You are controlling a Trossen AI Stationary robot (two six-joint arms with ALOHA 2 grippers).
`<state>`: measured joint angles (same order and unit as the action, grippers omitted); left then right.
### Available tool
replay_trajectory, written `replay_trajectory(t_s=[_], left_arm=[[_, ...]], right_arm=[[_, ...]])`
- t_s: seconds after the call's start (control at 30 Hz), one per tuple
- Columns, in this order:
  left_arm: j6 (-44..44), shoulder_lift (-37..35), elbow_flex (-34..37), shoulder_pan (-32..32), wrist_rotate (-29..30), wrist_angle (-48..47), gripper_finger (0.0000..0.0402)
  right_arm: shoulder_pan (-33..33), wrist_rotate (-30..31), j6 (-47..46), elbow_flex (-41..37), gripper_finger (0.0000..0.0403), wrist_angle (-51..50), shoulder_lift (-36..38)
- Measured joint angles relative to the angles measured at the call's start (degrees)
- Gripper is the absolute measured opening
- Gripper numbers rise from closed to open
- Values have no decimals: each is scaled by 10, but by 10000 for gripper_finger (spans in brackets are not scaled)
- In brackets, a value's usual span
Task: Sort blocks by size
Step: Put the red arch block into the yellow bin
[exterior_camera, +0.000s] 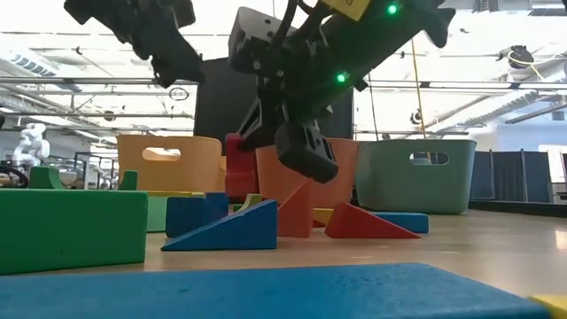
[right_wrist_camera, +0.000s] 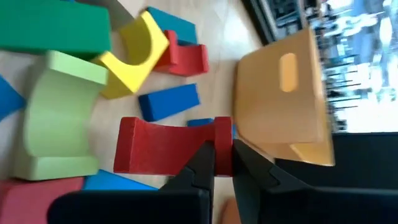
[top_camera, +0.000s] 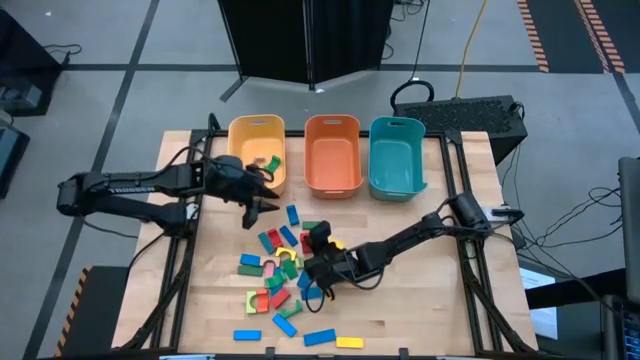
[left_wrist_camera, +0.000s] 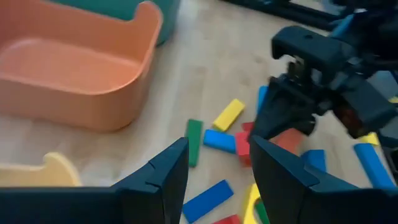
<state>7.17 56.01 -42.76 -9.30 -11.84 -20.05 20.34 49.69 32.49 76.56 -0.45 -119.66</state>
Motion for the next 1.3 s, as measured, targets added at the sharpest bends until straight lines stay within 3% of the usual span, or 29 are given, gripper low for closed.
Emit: replay_trajectory(t_s=[0.17,0.33,0.47,0.7,0.97,1.1,1.3], left_arm=[[-2,0,0,27,0,3,212],[-6,4,0,47,0,18,255],[-16,23,0,64,0,65,282],[-17,104,0,86,-1,173,323],[-16,185,0,84,-45,300,354],[-15,216,0,82,-89,344,354],[-18,252,0,82,-95,380,354]], right_arm=[[4,10,14,-11,21,8,27],[4,-5,13,-63,21,47,99],[4,-50,22,-135,22,148,173],[20,-65,78,-243,22,310,261],[27,-65,201,-261,24,315,266],[26,-66,234,-261,24,318,260],[26,-95,257,-260,24,328,260]])
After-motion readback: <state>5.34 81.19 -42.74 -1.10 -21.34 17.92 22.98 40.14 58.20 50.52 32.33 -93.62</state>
